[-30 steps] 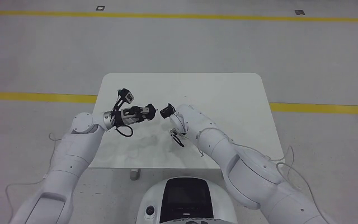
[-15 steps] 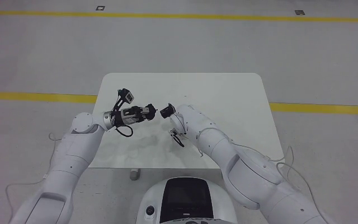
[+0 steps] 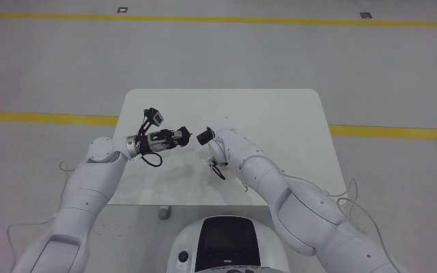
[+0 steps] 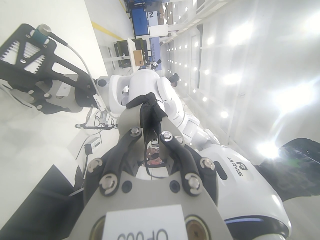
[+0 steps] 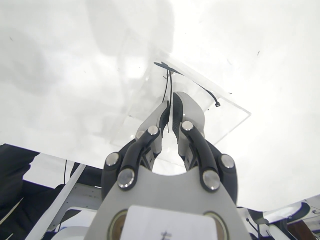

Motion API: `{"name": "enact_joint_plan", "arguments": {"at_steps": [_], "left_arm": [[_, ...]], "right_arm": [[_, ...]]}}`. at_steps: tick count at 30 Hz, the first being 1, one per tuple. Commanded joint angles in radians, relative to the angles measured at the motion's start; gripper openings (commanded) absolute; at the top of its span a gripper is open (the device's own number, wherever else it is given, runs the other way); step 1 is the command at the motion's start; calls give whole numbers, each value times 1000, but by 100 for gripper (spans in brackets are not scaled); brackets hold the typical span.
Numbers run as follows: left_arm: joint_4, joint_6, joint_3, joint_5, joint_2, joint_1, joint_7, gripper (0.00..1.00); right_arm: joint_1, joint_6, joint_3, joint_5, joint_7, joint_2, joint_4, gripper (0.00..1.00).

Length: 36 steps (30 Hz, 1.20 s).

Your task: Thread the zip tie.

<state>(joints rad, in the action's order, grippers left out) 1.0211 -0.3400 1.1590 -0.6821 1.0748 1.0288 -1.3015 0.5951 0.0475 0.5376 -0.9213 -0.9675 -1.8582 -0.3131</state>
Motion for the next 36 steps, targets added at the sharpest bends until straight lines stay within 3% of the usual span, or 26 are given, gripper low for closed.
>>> {"name": "enact_joint_plan", "arguments": {"at_steps": [1, 3, 12, 20, 27, 36], "left_arm": [[0, 0, 0, 0, 0, 0, 0, 0], [0, 0, 0, 0, 0, 0, 0, 0], [0, 0, 0, 0, 0, 0, 0, 0], [0, 0, 0, 0, 0, 0, 0, 0], [0, 0, 0, 0, 0, 0, 0, 0], [0, 0, 0, 0, 0, 0, 0, 0]], "right_arm": [[-1, -4, 3, 2, 1, -1, 4, 4], [-2, -6, 5, 2, 1, -2, 7, 0], [-11, 2, 12, -16, -2, -3, -9, 0], [-9, 39, 22, -51, -18, 15, -63, 0], [10, 51, 56, -69, -32, 51, -142, 0], [76, 46, 144, -110, -71, 136, -326, 0]]}}
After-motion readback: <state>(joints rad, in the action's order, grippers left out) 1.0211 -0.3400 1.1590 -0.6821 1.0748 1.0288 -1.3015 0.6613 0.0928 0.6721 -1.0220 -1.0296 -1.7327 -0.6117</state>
